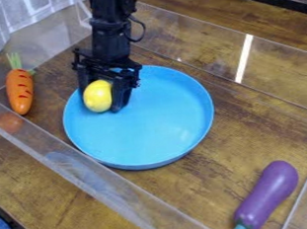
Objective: Put the lemon on the blue tray
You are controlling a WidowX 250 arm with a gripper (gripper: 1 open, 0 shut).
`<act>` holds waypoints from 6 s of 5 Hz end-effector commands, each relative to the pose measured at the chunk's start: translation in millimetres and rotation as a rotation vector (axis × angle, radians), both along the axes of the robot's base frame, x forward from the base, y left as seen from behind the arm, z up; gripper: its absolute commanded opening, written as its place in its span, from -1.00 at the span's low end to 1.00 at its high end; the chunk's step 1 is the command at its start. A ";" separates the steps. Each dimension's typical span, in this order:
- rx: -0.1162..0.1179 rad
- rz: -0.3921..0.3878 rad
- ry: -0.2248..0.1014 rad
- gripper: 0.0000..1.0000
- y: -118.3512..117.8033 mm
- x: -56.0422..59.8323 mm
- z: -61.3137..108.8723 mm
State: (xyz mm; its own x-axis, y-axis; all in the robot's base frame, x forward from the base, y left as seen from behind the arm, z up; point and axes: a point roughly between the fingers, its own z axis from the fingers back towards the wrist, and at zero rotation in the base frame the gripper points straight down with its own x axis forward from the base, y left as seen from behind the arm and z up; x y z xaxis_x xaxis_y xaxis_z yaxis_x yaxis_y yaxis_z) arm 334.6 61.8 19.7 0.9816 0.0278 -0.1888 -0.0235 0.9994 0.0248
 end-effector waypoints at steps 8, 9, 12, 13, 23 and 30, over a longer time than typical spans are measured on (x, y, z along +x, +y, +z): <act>-0.091 -0.015 0.016 -1.00 -2.5 -11.1 10.7; -0.104 -0.027 0.014 -1.00 -6.4 -12.4 15.1; -0.145 -0.066 0.007 -1.00 -20.3 -14.8 27.1; -0.159 -0.079 0.004 -1.00 -25.3 -15.4 30.8; -0.222 -0.174 0.105 1.00 -77.8 -14.9 7.7; -0.237 -0.201 0.160 1.00 -86.8 -22.4 -4.2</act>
